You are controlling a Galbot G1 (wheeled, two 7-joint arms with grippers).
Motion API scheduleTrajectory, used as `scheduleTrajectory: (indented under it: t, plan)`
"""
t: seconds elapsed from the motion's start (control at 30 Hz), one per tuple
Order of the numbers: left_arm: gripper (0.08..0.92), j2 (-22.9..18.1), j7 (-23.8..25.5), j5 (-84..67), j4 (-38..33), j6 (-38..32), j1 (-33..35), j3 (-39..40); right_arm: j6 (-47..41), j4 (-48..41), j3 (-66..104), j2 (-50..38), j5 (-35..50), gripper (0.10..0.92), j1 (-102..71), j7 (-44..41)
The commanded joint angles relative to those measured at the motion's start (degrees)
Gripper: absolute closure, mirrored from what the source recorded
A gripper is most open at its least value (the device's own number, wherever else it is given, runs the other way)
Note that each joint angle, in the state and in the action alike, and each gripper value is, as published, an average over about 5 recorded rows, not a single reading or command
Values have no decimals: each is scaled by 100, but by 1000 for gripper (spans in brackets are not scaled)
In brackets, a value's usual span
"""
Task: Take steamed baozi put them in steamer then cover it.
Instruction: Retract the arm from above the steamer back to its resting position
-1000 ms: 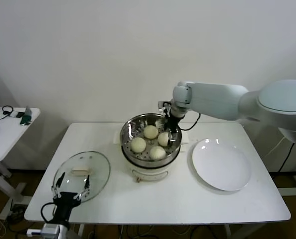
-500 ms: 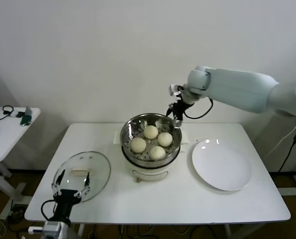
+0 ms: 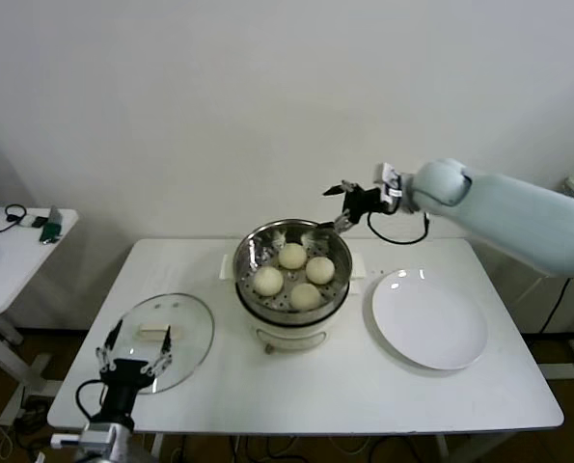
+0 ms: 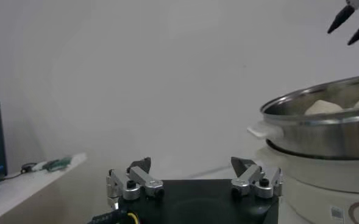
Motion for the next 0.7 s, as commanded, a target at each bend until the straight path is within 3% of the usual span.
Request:
scheduleTrajectory:
  t: [0.03,0.33,0.7]
  plan:
    - [177,-18,-18,328,-114,-6,-31,22,409,1037,3853,-1212,-448,203,-3299,1406]
    - [177,-128,-117,706,-227,-62,-76,87,418,1936,6818,-1070,-1154,203,-6198,1934]
    - [177,-175,-101,2443,-291,151,-81,-30,34,2917,9785,721,-1972,203,-9313,1838]
